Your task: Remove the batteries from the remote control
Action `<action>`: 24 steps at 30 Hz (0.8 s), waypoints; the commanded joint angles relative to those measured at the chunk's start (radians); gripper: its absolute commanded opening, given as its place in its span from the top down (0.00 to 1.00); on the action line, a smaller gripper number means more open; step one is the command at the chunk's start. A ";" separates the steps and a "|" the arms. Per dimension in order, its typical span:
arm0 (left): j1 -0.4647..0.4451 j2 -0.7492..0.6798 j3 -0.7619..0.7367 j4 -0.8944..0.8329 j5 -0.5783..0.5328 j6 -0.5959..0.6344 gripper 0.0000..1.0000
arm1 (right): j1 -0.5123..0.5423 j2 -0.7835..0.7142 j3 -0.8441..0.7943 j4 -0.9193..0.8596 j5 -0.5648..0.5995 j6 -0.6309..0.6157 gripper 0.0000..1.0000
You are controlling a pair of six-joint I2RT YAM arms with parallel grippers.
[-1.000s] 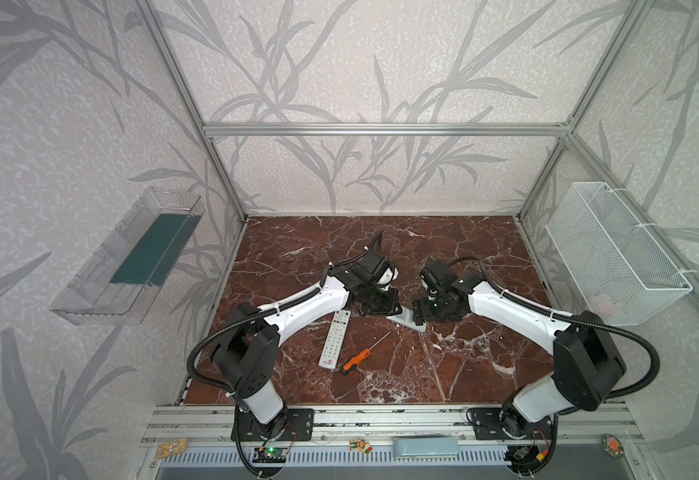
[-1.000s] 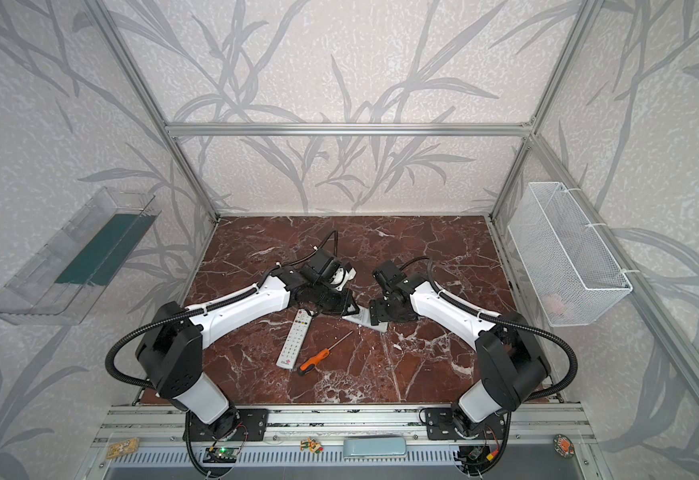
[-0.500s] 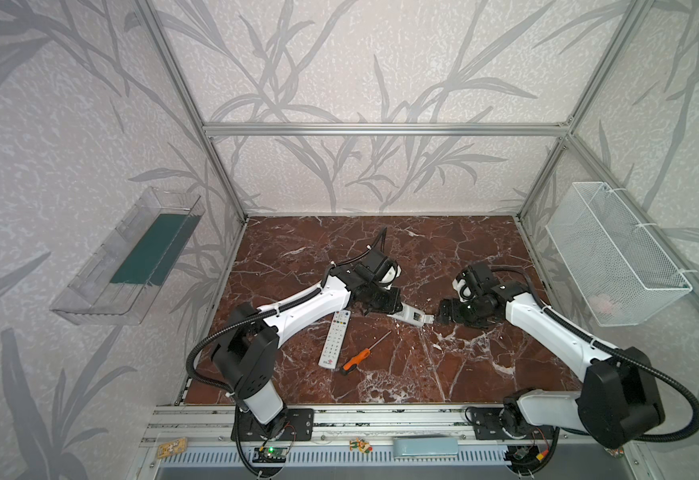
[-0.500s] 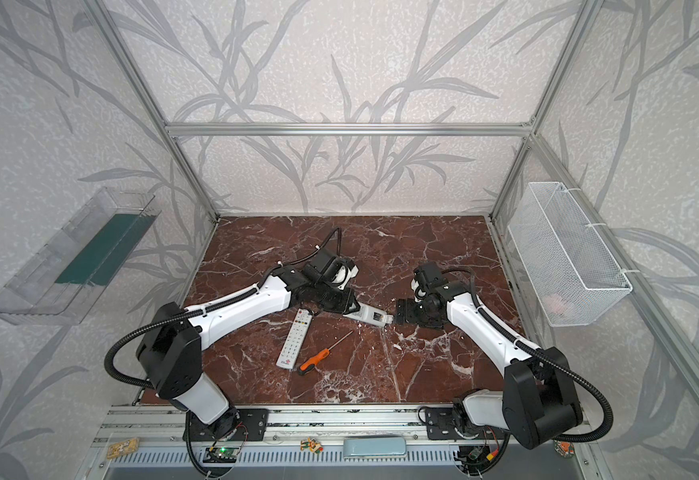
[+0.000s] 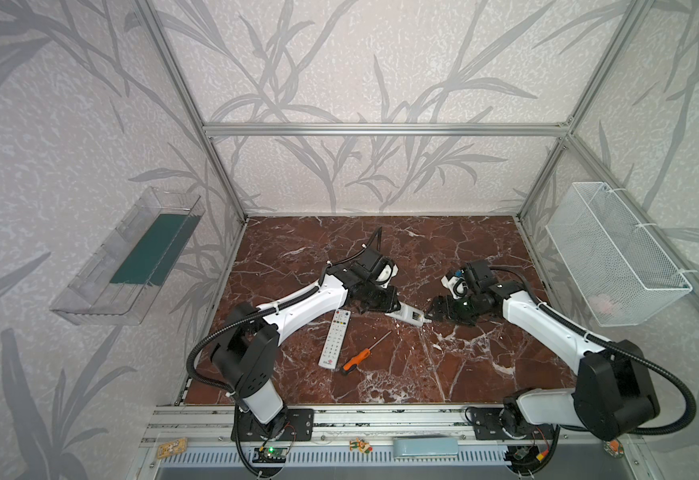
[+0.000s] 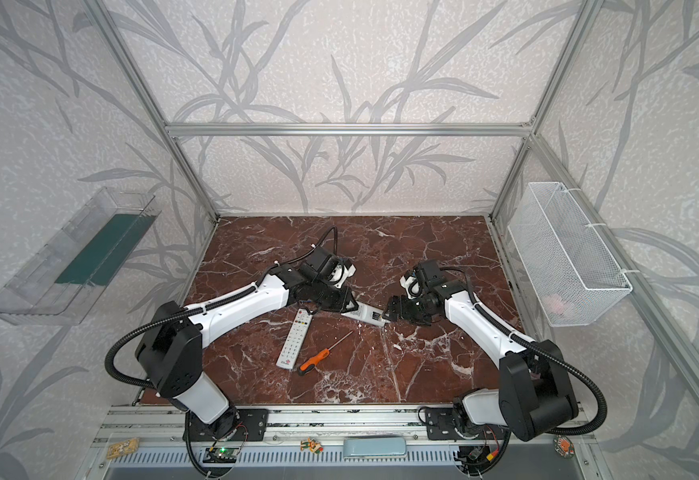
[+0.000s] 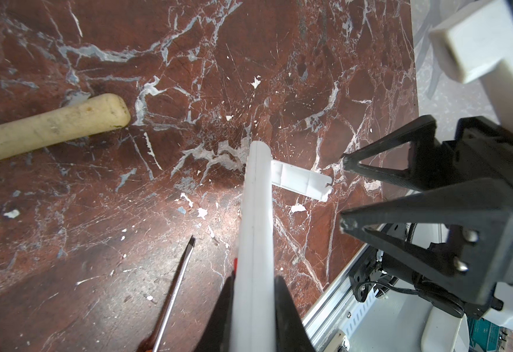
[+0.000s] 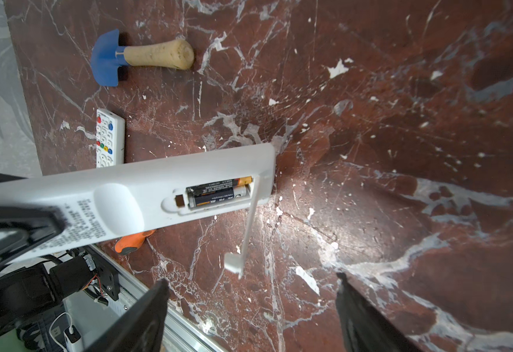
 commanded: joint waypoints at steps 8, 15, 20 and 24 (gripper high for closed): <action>0.005 0.027 -0.040 -0.096 -0.069 0.013 1.00 | 0.111 0.125 0.087 -0.006 0.103 0.016 0.49; 0.003 0.025 -0.035 -0.111 -0.086 0.024 1.00 | 0.119 0.141 0.111 -0.024 0.135 0.016 0.61; 0.003 0.020 -0.041 -0.114 -0.092 0.027 1.00 | 0.119 0.140 0.110 -0.037 0.156 0.013 0.70; 0.001 0.015 -0.046 -0.112 -0.093 0.028 1.00 | 0.120 0.142 0.117 -0.047 0.164 0.010 0.83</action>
